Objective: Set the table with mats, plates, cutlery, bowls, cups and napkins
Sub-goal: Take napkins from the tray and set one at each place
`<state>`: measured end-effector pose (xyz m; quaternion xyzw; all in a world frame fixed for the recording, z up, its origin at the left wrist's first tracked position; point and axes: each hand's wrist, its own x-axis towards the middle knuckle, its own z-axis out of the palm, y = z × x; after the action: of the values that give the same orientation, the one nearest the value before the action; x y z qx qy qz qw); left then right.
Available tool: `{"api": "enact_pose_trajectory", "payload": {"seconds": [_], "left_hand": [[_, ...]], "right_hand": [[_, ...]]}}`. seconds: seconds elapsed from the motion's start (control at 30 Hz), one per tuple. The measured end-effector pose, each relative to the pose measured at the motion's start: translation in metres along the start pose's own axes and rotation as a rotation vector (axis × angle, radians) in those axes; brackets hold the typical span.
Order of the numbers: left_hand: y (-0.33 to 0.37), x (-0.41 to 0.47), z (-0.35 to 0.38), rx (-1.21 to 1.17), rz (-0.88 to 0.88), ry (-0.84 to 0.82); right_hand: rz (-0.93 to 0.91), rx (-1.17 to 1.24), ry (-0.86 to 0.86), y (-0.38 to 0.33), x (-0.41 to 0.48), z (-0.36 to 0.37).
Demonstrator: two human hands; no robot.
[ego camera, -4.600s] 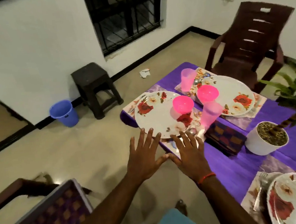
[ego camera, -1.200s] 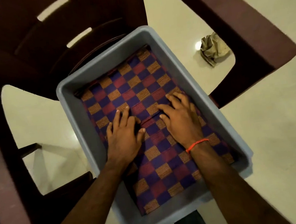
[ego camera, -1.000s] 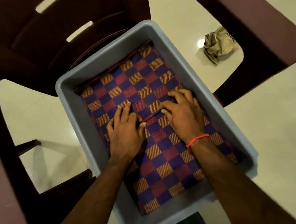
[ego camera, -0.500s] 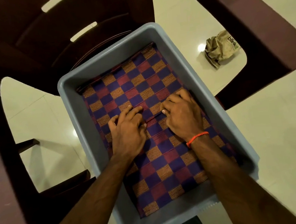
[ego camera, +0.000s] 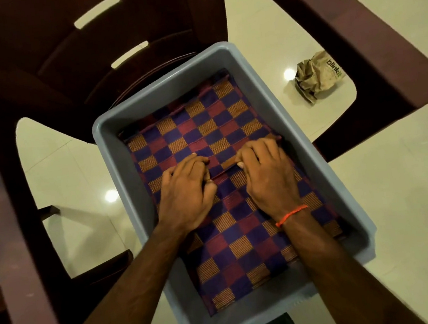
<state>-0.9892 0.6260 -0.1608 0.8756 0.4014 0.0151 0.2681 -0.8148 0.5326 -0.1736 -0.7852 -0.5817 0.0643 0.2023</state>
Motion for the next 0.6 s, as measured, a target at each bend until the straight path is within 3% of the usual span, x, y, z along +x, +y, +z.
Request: {"api": "enact_pose_trajectory", "payload": {"seconds": [0.2, 0.47, 0.6], "left_hand": [[0.010, 0.005, -0.032, -0.088, -0.091, -0.108], [0.040, 0.021, -0.123, -0.613, -0.124, -0.227], [0.055, 0.029, -0.174, -0.715, -0.067, -0.250]], "right_hand": [[0.087, 0.074, -0.013, -0.015, 0.008, -0.031], [0.280, 0.160, 0.106, -0.043, 0.016, -0.088], [0.377, 0.298, 0.143, -0.060, 0.019, -0.115]]}}
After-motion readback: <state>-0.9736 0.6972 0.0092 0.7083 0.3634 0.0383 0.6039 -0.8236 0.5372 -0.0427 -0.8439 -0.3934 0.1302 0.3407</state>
